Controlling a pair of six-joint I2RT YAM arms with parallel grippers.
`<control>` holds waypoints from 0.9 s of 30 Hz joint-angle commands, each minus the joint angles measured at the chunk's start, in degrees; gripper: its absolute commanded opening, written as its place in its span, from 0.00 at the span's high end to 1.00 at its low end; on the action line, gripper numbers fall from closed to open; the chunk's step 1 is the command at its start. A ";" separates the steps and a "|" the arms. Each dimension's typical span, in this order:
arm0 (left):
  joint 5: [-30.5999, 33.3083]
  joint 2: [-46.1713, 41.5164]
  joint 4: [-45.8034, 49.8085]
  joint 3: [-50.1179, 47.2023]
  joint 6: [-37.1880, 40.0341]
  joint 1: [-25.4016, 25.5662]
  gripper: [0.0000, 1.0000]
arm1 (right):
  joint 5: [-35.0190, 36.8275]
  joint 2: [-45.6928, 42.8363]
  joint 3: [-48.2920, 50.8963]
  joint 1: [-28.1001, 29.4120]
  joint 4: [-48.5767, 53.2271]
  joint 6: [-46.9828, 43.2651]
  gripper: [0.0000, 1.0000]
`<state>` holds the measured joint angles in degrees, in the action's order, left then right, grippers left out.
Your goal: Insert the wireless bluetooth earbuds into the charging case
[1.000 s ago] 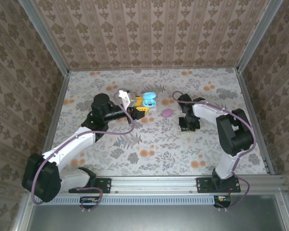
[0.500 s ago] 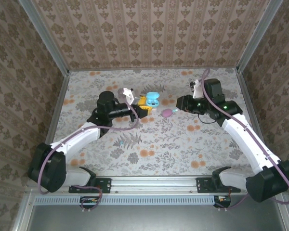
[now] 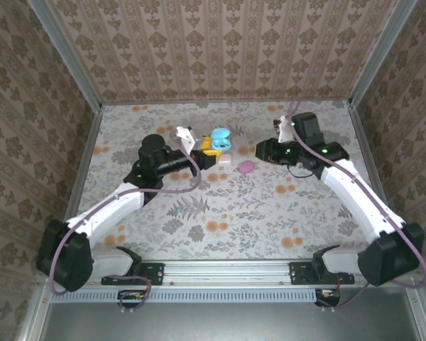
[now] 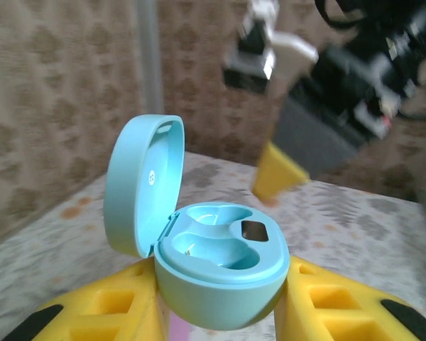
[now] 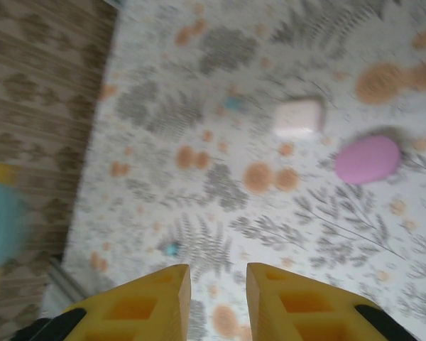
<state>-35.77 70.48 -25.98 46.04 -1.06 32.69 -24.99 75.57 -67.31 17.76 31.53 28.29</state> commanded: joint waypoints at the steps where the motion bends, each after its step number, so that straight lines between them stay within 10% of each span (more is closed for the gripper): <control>1: 12.71 -4.64 3.79 -2.21 1.43 -2.37 0.64 | 5.36 7.27 1.82 2.55 -0.45 -2.28 0.70; 14: 23.60 -17.92 14.92 -6.84 -1.32 -17.10 0.64 | 5.47 49.82 -36.85 13.79 -2.82 -7.66 0.61; 23: 23.69 -23.62 18.22 -8.51 0.21 -19.82 0.63 | 3.93 84.27 -91.31 15.64 17.73 -7.16 0.59; 27: 22.87 -23.76 18.51 -8.53 0.35 -20.55 0.63 | 3.97 85.45 -88.51 16.18 10.98 -4.94 0.60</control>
<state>-12.78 47.57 -8.29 38.15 -1.32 12.80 -21.19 159.70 -155.39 33.43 40.97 21.54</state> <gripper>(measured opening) 0.372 0.402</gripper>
